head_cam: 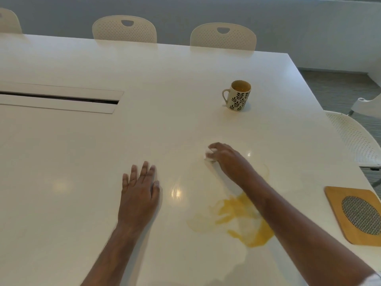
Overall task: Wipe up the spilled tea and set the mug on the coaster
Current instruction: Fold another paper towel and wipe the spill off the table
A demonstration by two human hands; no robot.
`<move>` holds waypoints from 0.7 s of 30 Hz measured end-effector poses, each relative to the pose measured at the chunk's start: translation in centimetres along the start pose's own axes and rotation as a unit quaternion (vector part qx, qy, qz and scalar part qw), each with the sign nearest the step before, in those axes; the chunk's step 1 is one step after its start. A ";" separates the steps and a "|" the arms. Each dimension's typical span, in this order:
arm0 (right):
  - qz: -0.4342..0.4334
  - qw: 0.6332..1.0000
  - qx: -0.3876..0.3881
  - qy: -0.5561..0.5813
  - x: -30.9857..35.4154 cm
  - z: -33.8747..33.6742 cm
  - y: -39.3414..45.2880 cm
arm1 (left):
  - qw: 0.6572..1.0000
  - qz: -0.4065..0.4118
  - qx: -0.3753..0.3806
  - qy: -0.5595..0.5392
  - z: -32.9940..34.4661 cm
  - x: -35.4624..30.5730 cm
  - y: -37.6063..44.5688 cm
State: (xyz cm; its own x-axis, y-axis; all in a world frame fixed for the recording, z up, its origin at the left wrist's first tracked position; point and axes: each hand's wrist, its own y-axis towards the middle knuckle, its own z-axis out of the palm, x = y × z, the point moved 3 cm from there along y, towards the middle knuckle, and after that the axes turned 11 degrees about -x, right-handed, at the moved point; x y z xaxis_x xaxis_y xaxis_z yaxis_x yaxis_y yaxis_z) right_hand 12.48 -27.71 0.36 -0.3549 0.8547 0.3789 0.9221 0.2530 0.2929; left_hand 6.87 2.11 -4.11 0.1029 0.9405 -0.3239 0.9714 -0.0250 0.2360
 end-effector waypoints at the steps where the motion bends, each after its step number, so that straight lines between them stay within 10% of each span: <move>1: -0.005 1.000 -0.014 0.010 1.2 0.5 0.9 | 1.000 -0.001 0.001 0.000 0.0 0.0 0.0; 13: -0.198 0.961 0.140 0.130 9.3 1.6 -10.8 | 1.000 -0.009 0.012 -0.011 -0.6 -0.4 -0.1; 21: -0.109 0.993 -0.009 0.048 4.8 -1.2 -5.6 | 1.000 -0.009 0.014 -0.007 -0.5 -0.4 -0.1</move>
State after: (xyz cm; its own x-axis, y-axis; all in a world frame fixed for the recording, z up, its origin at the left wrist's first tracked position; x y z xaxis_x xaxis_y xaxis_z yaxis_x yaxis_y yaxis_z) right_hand 5.43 -25.63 1.61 -0.5594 0.7335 0.3861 0.8192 0.4179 0.3929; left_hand 6.65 1.94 -3.53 0.0882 0.9360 -0.3408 0.9788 -0.0179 0.2042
